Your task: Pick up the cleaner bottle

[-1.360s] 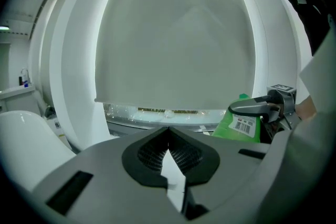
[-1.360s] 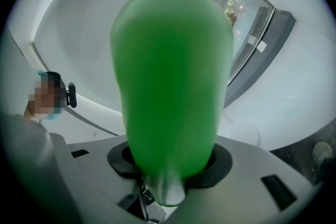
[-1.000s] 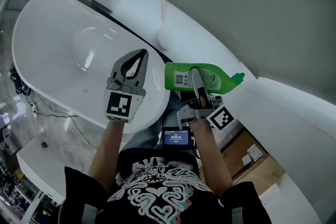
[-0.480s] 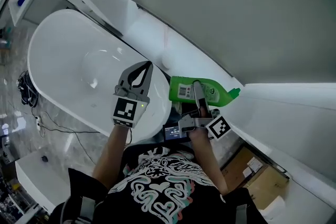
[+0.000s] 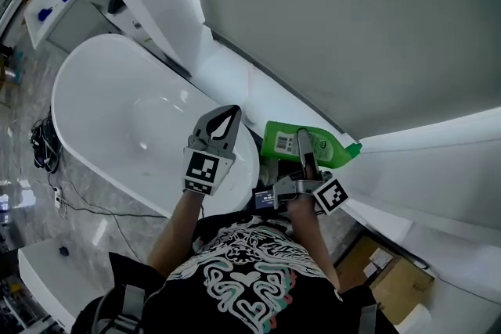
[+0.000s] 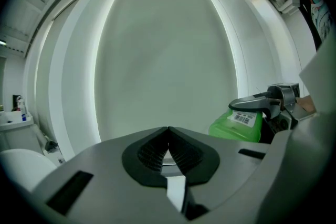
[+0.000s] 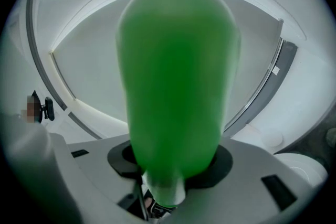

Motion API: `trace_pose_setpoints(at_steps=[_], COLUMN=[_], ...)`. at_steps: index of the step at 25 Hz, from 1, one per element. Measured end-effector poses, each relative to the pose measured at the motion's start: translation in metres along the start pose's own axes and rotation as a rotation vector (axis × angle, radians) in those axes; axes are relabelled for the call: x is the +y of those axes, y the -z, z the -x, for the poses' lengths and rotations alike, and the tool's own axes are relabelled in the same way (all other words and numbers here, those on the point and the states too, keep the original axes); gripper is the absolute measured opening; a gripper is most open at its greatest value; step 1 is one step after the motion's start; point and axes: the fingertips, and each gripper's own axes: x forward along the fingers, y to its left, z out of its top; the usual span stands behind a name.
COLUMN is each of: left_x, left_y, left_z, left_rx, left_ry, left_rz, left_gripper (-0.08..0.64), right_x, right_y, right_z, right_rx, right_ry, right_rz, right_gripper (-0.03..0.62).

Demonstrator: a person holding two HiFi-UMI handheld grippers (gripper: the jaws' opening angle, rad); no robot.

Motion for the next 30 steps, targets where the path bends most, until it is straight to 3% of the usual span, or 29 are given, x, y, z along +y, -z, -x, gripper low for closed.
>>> trace_pose_setpoints(at_steps=[7, 24, 30], left_x=[0.011, -0.004, -0.006], left_y=[-0.017, -0.033, -0.045], left_z=[0.010, 0.004, 0.007], left_rx=[-0.047, -0.081, -0.109], left_ry=[-0.023, 0.042, 0.055], left_rz=[0.033, 0.019, 0.009], left_gripper=[0.014, 0.014, 0.014], right_x=[0.021, 0.039, 0.046], right_y=[0.001, 0.005, -0.001], right_z=[0.001, 0.002, 0.004], right_rx=[-0.037, -0.045, -0.056], right_ry=[-0.017, -0.033, -0.030], right_rz=[-0.013, -0.003, 0.055], right_gripper=[0.207, 0.207, 0.207])
